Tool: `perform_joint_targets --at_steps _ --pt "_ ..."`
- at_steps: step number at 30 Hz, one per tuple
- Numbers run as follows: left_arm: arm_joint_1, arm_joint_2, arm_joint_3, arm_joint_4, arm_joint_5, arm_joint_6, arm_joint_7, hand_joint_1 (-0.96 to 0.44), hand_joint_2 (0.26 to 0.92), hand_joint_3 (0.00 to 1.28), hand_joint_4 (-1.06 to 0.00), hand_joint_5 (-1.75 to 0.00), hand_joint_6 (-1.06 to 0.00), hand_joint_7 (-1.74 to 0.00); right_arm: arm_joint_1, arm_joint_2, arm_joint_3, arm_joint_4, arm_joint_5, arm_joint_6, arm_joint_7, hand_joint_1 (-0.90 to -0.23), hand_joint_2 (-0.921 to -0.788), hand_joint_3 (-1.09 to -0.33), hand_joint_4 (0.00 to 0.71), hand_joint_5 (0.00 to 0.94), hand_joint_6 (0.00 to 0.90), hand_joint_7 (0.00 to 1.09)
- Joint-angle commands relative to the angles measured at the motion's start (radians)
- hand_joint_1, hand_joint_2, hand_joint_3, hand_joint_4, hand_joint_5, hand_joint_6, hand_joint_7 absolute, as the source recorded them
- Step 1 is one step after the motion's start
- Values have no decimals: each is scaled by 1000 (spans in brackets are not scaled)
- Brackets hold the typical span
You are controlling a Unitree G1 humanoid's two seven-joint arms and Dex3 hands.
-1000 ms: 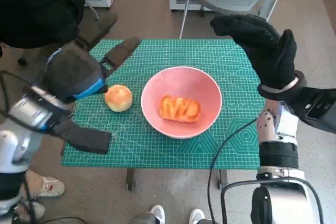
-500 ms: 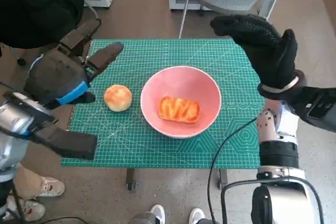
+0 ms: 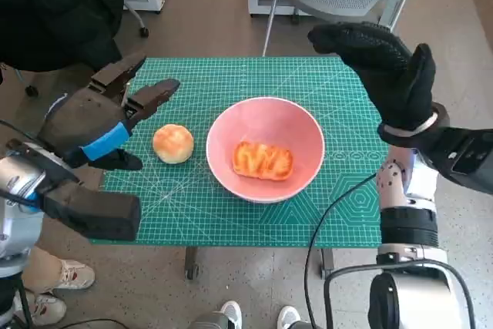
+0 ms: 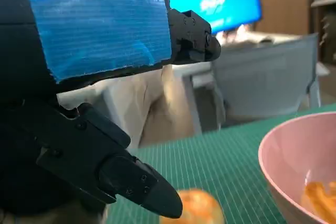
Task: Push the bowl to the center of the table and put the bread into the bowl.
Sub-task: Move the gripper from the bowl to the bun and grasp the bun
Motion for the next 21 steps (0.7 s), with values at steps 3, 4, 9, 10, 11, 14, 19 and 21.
perform_joint_targets --at_steps 3,4,9,10,11,14,19,21 --pt "-26 -29 -24 10 -37 41 -59 -542 663 3 -56 -4 -245 -56 4 -2 1 9 -1 11 12 -723 -921 -868 336 0 404 3" --pt "-30 -32 -26 13 -42 44 -64 -539 663 2 -56 -4 -246 -52 4 -2 1 9 -1 11 12 -723 -921 -868 336 0 404 3" --pt "-70 -71 -41 84 -108 72 -114 -465 668 3 -41 -2 -235 -33 3 -5 1 6 -2 11 11 -726 -921 -868 336 0 404 2" --pt "-82 -79 -46 110 -121 72 -122 -441 667 2 -38 -1 -234 -29 3 -6 2 5 -4 11 10 -726 -921 -868 336 0 403 2" --pt "-91 -85 -51 129 -131 72 -128 -416 666 2 -34 -1 -231 -25 3 -7 2 5 -5 12 8 -726 -921 -869 336 0 403 2" --pt "-114 -100 -61 182 -156 78 -144 -377 666 2 -25 -1 -226 -18 5 -9 2 1 -7 13 6 -726 -921 -870 336 0 403 2" --pt "-147 -121 -79 242 -176 101 -162 -306 672 3 -10 0 -213 -6 8 -14 2 -7 -8 17 3 -728 -921 -871 336 0 402 1" --pt "-161 -130 -87 260 -180 116 -171 -292 674 4 -6 0 -209 -4 9 -16 2 -9 -9 18 1 -730 -921 -871 336 0 402 1"
